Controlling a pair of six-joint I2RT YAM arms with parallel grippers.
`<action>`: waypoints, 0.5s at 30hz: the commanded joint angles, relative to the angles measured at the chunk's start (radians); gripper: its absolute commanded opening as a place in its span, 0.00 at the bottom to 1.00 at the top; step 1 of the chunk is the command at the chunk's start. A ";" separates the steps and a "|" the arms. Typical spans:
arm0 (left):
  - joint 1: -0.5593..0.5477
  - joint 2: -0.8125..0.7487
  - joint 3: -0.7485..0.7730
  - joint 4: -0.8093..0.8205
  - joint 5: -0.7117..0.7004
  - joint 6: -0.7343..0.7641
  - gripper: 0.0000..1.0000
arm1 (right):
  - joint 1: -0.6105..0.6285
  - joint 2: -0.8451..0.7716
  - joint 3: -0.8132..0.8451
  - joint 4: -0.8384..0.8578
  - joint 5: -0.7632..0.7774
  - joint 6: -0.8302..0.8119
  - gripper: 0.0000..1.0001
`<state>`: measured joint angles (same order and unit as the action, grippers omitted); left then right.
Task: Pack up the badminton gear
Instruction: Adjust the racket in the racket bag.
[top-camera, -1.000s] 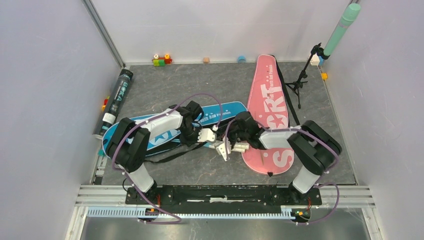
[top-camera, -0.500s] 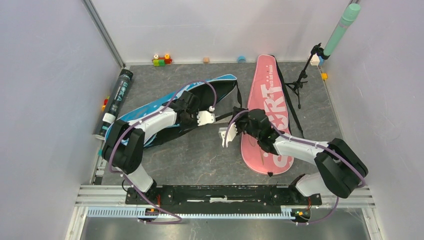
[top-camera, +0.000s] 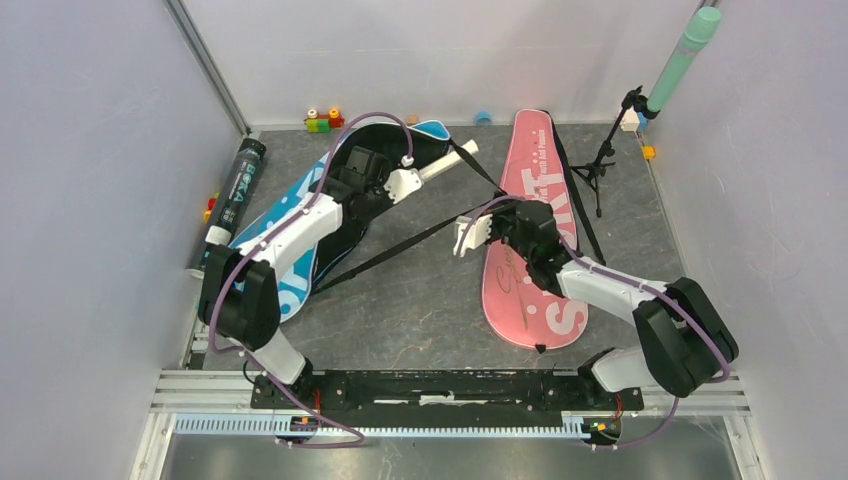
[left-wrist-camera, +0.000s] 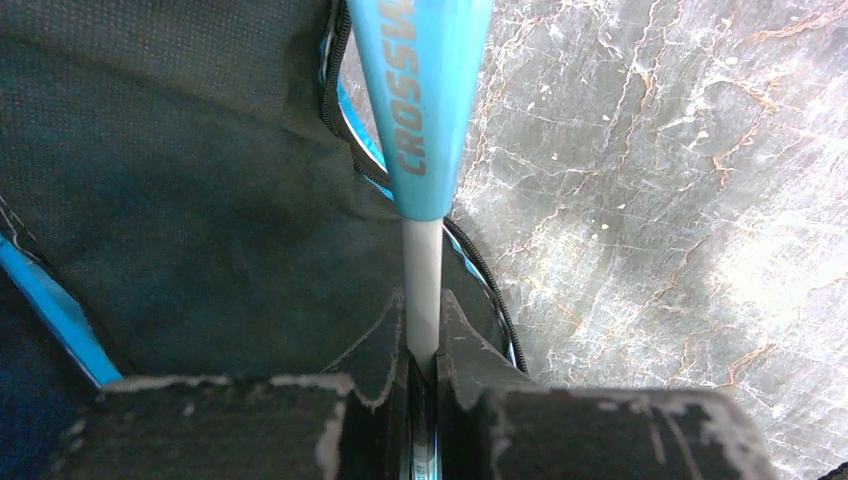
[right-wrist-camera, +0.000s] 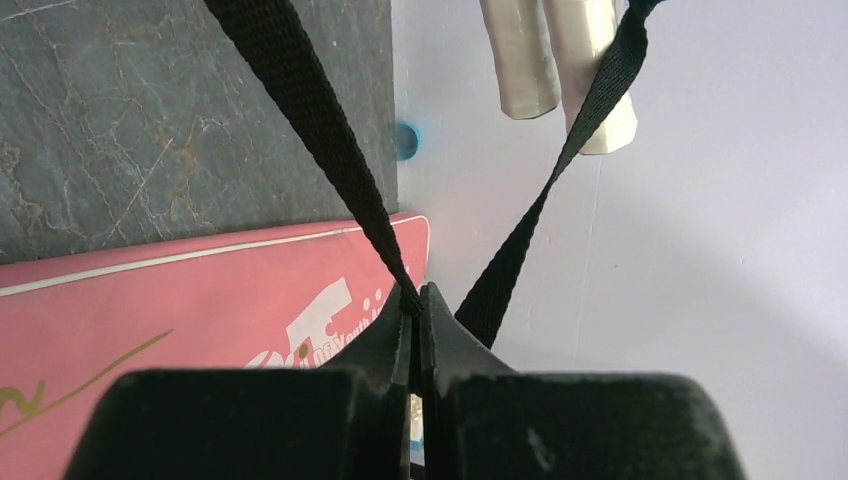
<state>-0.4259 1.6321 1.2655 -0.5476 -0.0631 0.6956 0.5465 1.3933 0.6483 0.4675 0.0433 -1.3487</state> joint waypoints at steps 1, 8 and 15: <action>0.032 0.004 0.054 -0.129 -0.104 0.055 0.02 | -0.079 -0.036 0.028 0.019 0.177 0.090 0.00; -0.071 0.149 0.275 -0.549 0.193 0.230 0.02 | -0.128 0.042 0.123 0.190 0.398 0.398 0.00; -0.147 0.114 0.074 -0.475 -0.061 0.348 0.02 | -0.284 0.057 0.194 0.091 0.376 0.581 0.00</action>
<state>-0.5873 1.7866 1.4433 -0.6930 0.0151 0.7792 0.4370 1.4788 0.7773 0.4854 0.2287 -0.9104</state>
